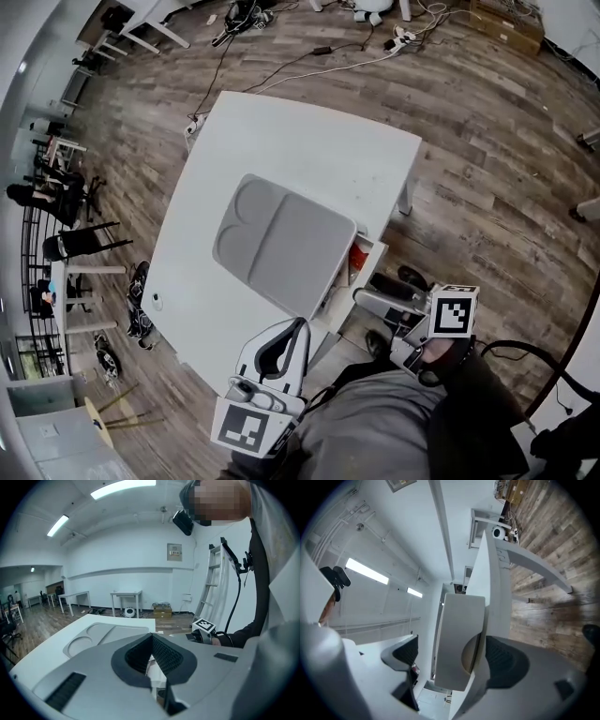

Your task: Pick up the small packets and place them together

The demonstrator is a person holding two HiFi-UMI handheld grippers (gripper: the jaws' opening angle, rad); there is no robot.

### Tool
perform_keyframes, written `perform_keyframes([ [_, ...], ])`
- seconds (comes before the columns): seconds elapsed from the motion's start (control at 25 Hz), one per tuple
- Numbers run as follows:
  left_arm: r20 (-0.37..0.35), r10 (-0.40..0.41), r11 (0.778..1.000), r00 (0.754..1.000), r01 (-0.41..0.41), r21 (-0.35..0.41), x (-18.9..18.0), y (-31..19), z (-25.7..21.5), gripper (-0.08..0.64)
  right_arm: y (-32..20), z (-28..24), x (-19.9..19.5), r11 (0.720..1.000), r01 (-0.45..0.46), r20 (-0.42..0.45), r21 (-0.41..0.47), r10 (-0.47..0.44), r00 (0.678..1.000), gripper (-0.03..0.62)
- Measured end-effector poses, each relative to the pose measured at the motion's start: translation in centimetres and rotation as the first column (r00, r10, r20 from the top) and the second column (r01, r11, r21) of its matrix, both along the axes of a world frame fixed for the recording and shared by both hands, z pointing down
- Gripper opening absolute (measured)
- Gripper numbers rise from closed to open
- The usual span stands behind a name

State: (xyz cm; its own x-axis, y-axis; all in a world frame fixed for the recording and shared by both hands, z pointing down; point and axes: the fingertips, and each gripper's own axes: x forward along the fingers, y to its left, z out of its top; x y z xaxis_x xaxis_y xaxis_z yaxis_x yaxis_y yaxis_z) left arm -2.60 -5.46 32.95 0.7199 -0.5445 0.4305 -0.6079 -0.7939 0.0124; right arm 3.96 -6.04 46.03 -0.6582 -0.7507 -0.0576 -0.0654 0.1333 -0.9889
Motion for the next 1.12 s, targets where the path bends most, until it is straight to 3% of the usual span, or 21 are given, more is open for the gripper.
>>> perform_keyframes([
  [0.28, 0.025, -0.03, 1.0, 0.999, 0.03, -0.006, -0.9, 0.1, -0.2, 0.002, -1.0, 0.1, -1.7, 0.999, 0.053, -0.055, -0.002, -0.053, 0.997, 0.425],
  [0.36, 0.025, -0.035, 0.999, 0.999, 0.035, -0.005, -1.2, -0.1, -0.2, 0.002, -0.9, 0.8, -1.8, 0.999, 0.047, -0.073, -0.02, -0.049, 0.996, 0.306],
  [0.4, 0.023, -0.035, 0.999, 0.999, 0.035, -0.003, -1.3, -0.2, -0.2, 0.002, -0.9, 1.0, -1.7, 0.999, 0.043, -0.069, -0.026, -0.044, 0.997, 0.301],
  [0.56, -0.018, -0.01, 0.999, 1.0, 0.01, 0.036, -1.0, -0.2, -0.6, 0.002, -0.3, 1.0, -1.5, 0.999, 0.037, -0.06, -0.03, -0.039, 0.997, 0.298],
  [0.76, 0.033, -0.001, 1.0, 0.999, 0.002, -0.022, -1.2, -0.1, -0.1, 0.002, 0.4, 0.6, -1.1, 0.999, 0.019, -0.059, -0.035, -0.021, 0.998, 0.297],
  [1.12, 0.013, 0.047, 0.999, 0.999, -0.047, -0.022, -0.3, -0.3, -0.4, 0.002, 2.2, 0.3, 0.0, 0.999, -0.01, -0.055, -0.042, 0.008, 0.998, 0.296],
])
